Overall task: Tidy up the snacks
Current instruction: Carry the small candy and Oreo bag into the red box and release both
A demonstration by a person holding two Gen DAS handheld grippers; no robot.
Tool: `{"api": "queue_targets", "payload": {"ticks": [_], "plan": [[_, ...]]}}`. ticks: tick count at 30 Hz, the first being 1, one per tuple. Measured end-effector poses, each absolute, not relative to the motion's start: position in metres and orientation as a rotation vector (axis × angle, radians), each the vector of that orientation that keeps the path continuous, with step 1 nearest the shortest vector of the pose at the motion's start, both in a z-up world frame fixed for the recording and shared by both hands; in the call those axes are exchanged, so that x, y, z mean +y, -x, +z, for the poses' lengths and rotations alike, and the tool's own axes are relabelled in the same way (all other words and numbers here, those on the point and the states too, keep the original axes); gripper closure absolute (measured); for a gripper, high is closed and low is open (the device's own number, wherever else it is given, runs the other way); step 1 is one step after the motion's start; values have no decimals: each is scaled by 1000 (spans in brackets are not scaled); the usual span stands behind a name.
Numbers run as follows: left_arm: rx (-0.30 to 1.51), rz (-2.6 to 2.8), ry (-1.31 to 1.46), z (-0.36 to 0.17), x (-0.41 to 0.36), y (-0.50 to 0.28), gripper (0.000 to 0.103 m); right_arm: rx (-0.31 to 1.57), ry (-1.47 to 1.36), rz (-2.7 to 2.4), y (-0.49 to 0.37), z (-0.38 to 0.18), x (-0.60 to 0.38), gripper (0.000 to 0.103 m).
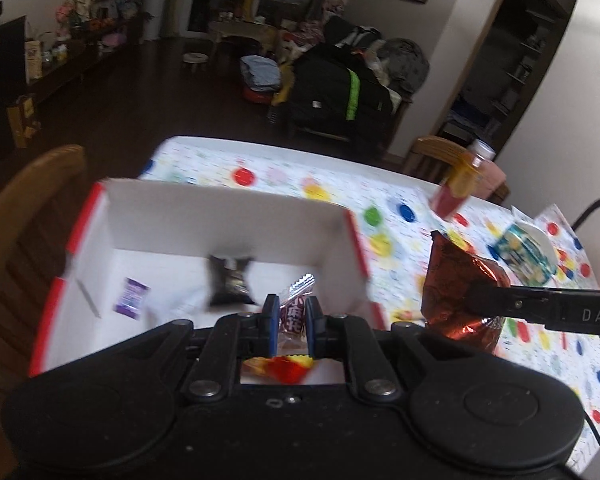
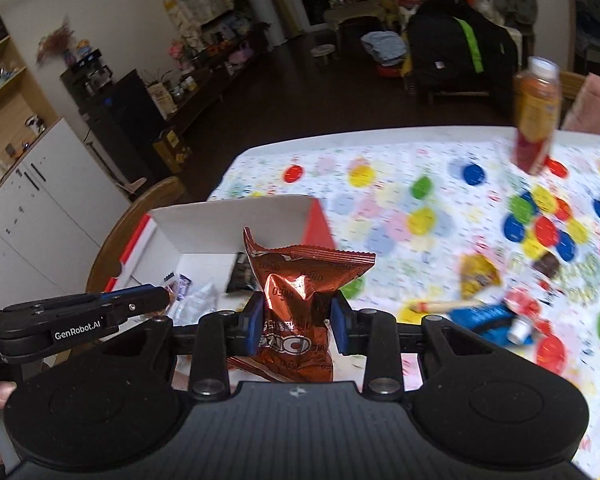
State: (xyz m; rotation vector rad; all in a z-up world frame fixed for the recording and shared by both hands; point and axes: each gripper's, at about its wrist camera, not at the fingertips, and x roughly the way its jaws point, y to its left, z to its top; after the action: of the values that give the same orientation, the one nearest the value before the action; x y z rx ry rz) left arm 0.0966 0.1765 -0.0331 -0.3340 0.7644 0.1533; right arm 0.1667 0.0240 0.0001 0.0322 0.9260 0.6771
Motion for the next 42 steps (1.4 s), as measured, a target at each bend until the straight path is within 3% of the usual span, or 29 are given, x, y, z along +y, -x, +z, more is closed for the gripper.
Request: {"api": "queue_targets", "payload": {"ticks": [18, 38, 42], "plan": [[848, 251, 276, -71, 275, -139, 93, 955, 130, 680, -207, -33, 148, 70], [1067, 206, 210, -128, 270, -180, 93, 1117, 157, 660, -238, -85, 182, 68], [1082, 210, 220, -131, 272, -180, 88, 1098, 183, 656, -237, -84, 183, 68]]}}
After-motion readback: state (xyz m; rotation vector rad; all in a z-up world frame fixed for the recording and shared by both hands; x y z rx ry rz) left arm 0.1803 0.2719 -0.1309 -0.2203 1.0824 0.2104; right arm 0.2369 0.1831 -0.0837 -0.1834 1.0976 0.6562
